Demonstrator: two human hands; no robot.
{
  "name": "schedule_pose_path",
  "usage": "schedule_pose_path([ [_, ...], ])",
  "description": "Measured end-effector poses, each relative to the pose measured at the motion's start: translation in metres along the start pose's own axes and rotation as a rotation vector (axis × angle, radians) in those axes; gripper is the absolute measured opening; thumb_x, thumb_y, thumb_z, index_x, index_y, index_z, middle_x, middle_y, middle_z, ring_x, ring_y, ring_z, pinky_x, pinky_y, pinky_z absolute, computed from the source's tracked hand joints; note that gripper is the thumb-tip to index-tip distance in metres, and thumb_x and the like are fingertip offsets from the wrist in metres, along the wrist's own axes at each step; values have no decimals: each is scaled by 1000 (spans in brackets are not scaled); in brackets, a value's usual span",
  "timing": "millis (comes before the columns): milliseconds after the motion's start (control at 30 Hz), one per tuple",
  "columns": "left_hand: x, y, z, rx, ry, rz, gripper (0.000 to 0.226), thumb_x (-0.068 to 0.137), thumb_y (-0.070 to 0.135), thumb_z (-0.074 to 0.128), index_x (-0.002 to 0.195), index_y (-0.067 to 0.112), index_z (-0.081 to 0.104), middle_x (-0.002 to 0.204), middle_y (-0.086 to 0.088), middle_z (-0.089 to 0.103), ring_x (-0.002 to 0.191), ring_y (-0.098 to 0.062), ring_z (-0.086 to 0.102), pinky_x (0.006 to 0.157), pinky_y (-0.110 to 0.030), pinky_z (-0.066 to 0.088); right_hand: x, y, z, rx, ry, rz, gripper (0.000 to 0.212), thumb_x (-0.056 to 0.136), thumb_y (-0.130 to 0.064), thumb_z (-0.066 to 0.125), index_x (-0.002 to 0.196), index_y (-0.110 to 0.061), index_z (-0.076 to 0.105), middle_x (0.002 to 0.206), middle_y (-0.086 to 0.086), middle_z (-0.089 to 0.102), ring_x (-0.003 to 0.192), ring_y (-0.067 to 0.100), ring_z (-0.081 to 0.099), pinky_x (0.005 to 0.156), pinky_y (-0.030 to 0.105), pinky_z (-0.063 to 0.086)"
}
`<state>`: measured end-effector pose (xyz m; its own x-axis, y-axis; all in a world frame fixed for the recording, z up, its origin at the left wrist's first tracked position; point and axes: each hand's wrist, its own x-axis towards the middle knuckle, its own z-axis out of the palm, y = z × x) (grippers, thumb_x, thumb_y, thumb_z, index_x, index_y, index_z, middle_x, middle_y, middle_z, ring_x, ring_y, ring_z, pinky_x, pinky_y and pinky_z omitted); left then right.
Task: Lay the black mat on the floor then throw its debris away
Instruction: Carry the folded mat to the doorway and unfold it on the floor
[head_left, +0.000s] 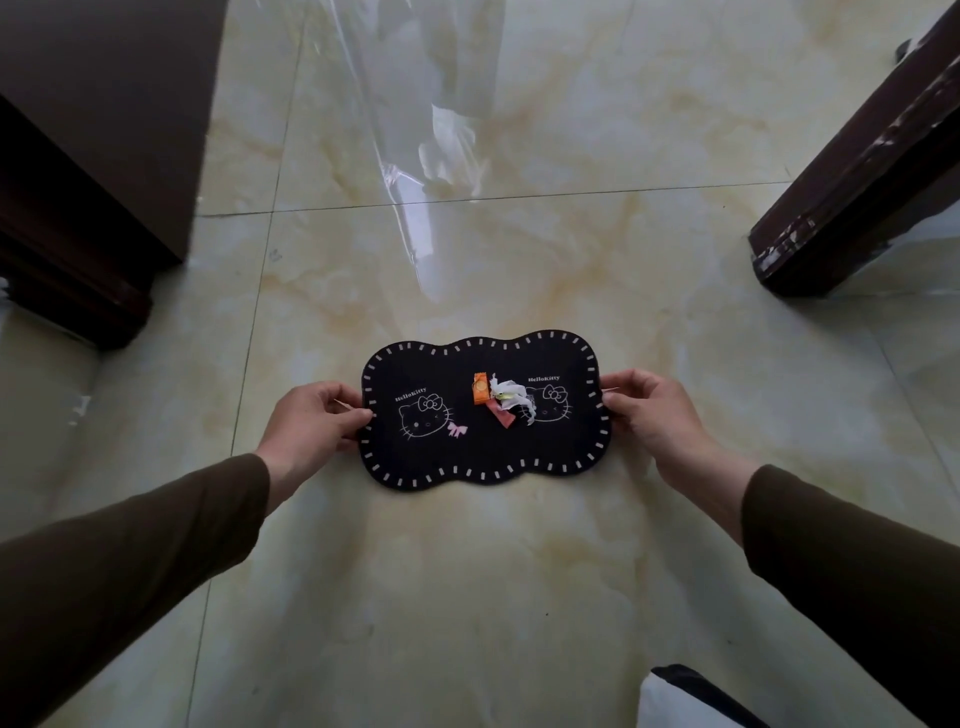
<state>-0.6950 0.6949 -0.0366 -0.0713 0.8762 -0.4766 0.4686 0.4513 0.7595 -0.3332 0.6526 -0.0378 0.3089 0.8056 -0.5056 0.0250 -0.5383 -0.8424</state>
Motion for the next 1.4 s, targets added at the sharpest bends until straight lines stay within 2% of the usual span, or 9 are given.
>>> schedule_pose_path([
  [100,-1,-1,-2,141,27,52,7,86,10,75,90,14,71,81,-12,74,70,-25,70,72,-43,61,3,6,-4,-114,45,-22,21,93,5,59,93,-14,69,91,10,71,76,19,66,71,26,57],
  [233,-5,5,-3,345,98,202,22,84,23,79,100,23,64,93,-2,64,81,-20,63,66,-30,50,4,7,-9,-403,146,-176,18,88,-12,71,103,-21,71,96,1,68,84,18,64,71,24,46],
  [333,-7,16,9,367,49,322,36,83,22,79,114,24,62,103,1,57,81,-14,61,67,-21,47,0,1,0,-552,99,-329,35,84,-23,77,117,-21,66,110,0,62,82,12,62,73,25,48],
  [400,-7,23,22,409,-19,386,50,81,25,81,125,24,59,109,2,54,85,-13,59,74,-24,50,-5,-3,11,-620,16,-385,51,80,-28,80,128,-21,61,115,-2,57,85,13,60,79,29,49],
  [533,-7,36,50,482,-168,423,71,77,32,84,140,24,51,122,5,49,98,-13,54,92,-30,50,-11,-3,32,-805,-136,-420,77,77,-39,82,144,-21,48,130,-1,50,109,17,56,89,29,44],
  [667,-4,49,75,532,-186,453,75,76,29,85,142,19,50,127,0,48,108,-18,53,97,-32,47,-9,-4,50,-922,-157,-445,88,73,-42,83,147,-18,42,135,4,46,123,23,52,94,33,43],
  [1000,0,55,107,567,-109,468,74,73,31,84,138,16,52,131,-8,48,122,-26,46,103,-40,42,-1,2,68,-1037,-103,-518,94,69,-50,83,146,-17,41,133,4,44,121,25,44,98,39,46],
  [1200,3,49,112,624,-148,538,84,74,32,81,148,17,44,151,-6,41,140,-27,27,116,-44,31,9,-4,77,-1164,-271,-667,113,62,-59,83,154,-19,32,158,2,34,144,26,25,115,43,30],
  [1400,15,41,104,694,-264,577,107,78,45,78,162,15,17,170,-2,14,156,-21,5,124,-36,10,26,-7,74,-1248,-457,-678,133,63,-75,72,161,-12,8,171,4,5,157,18,-3,127,38,4],
])
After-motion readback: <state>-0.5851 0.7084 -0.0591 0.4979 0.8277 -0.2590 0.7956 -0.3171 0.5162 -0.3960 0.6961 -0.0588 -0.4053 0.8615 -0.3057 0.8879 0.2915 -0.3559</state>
